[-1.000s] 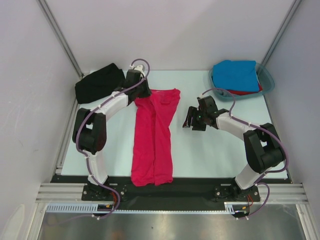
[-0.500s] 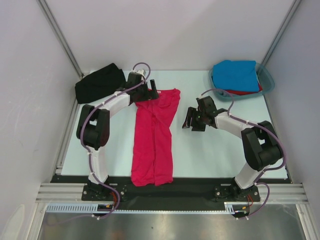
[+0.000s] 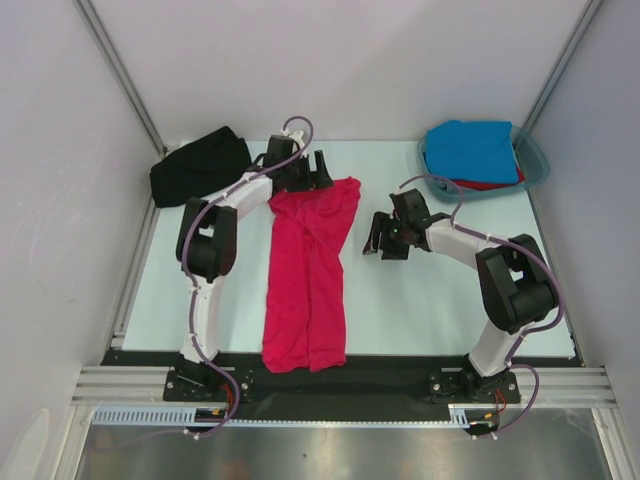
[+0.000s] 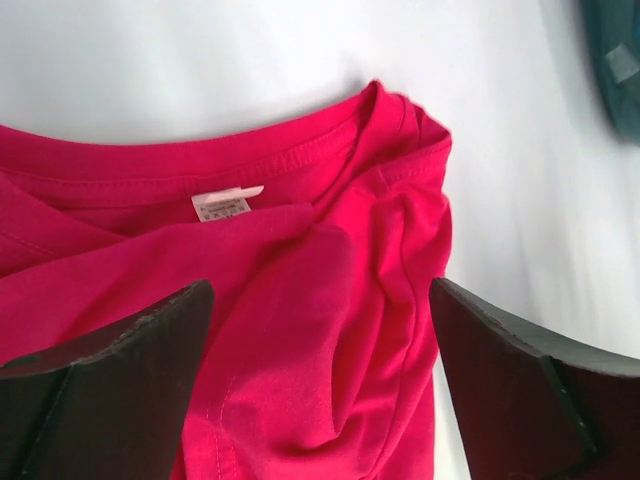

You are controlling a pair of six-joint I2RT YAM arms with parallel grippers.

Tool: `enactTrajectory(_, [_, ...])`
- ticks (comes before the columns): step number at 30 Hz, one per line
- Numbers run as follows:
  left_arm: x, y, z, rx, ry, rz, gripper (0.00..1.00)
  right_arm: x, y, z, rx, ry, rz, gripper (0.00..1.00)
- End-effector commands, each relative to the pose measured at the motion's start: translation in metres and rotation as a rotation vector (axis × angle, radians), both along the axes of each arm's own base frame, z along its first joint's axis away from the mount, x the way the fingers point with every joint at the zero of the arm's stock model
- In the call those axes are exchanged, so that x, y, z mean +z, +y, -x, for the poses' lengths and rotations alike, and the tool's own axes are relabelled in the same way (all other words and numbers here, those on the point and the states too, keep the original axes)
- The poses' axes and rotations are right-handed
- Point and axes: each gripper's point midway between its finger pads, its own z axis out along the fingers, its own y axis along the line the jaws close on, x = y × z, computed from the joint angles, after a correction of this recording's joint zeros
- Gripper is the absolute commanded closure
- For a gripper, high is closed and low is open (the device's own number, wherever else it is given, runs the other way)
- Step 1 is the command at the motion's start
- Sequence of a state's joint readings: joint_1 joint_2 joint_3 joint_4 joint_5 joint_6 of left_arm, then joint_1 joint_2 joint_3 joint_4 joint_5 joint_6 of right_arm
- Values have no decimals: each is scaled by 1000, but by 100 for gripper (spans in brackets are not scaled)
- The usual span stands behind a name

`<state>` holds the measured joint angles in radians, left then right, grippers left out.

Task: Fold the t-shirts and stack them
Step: Fold the tshirt

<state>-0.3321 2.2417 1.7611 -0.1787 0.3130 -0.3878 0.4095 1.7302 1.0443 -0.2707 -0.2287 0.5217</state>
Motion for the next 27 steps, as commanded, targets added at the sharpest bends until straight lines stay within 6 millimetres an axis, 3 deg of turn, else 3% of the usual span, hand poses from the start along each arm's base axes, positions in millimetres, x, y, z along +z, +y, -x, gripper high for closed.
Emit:
enactTrajectory(1, [12,-15,-4,-74,-57,-8,6,12,4,-14,14,-45,-18,37])
enactTrajectory(9, [-7,-31,5,-117,-52,-93,13,14,3,-15,10,-46,-18,37])
enactTrajectory(12, [-15,-34,4,-117,-48,-119,20,12,2,-14,8,-42,-13,37])
enactTrajectory(15, [-17,-33,1,-102,-49,-137,33,12,1,-14,6,-39,-11,37])
enactTrajectory(19, [-15,-29,-4,-72,-62,-157,60,12,1,-13,5,-37,-11,37])
enactTrajectory(24, [-8,-23,-12,-35,-85,-187,82,12,-2,-12,1,-37,-9,37])
enactTrajectory(25, [-5,-21,-12,-28,-88,-189,94,13,-1,-12,3,-38,-10,37])
enactTrajectory(26, [-3,-20,-13,-23,-95,-191,99,13,-1,-12,3,-38,-10,37])
enactTrajectory(27, [5,-19,-14,-16,-108,-191,100,13,-1,-12,3,-38,-10,37])
